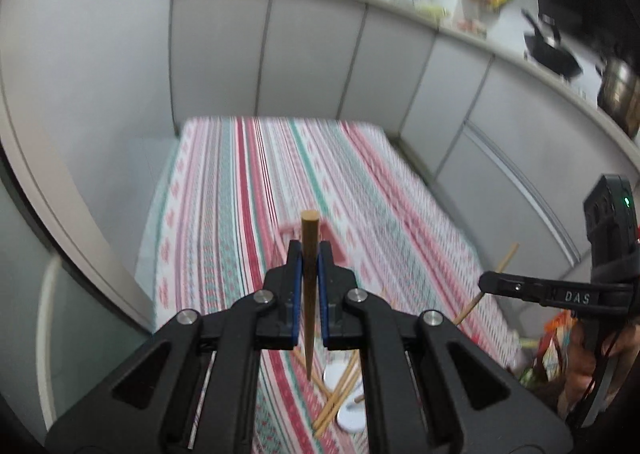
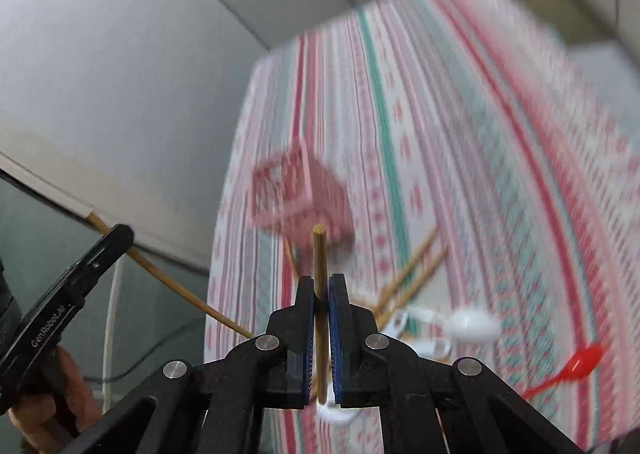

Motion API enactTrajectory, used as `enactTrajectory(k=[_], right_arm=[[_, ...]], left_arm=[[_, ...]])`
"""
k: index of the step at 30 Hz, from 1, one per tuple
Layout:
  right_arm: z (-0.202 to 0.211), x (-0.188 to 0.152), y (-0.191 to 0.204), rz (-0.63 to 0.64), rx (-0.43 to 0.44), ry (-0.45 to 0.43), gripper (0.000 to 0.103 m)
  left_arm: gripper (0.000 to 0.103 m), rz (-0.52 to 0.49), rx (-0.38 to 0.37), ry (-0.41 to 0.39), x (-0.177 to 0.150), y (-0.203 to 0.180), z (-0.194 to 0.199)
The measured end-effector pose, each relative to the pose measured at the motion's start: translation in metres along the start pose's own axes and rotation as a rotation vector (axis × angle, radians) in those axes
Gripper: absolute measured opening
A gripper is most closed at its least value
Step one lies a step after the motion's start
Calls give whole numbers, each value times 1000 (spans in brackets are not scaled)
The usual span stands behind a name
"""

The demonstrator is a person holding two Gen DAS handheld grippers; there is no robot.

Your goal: Organize utensils

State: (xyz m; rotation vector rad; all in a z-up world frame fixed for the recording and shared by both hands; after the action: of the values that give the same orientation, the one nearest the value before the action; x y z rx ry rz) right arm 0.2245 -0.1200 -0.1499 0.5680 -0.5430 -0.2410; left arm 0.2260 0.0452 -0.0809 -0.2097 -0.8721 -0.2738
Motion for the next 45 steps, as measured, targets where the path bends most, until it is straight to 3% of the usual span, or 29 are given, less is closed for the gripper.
enactTrajectory(k=[5, 9, 14, 18, 29, 42, 45], right_arm=[[32, 38, 21, 29, 8, -163, 5], [44, 67, 36, 35, 26, -252, 5], [45, 92, 51, 45, 44, -325, 5], [27, 105, 58, 52, 72, -335, 5], [-38, 98, 50, 142, -15, -266, 6], [-85, 84, 52, 198, -57, -181, 9], [-82, 85, 51, 179, -45, -179, 10]], left_arm=[[8, 23, 66, -129, 33, 4, 8], [8, 21, 83, -186, 52, 1, 5], [8, 0, 118, -261, 73, -2, -1], [8, -4, 135, -284, 72, -3, -11], [8, 36, 104, -130, 47, 14, -67], [8, 5, 119, -69, 38, 9, -89], [18, 18, 117, -72, 40, 12, -85]])
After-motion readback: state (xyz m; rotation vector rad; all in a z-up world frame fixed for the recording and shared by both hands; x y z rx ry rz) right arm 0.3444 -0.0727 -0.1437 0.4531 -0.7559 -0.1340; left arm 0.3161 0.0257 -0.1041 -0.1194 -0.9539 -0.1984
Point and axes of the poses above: each gripper's, at about its wrist camera, not at the fingertips, and z roughly against the way its jaws point, y to its left, x to its top, the point moved 8 cm from there along -z, roughly the way its jaws point, and after that the axes turned 9 degrees about -z, right-handed, at the moved point
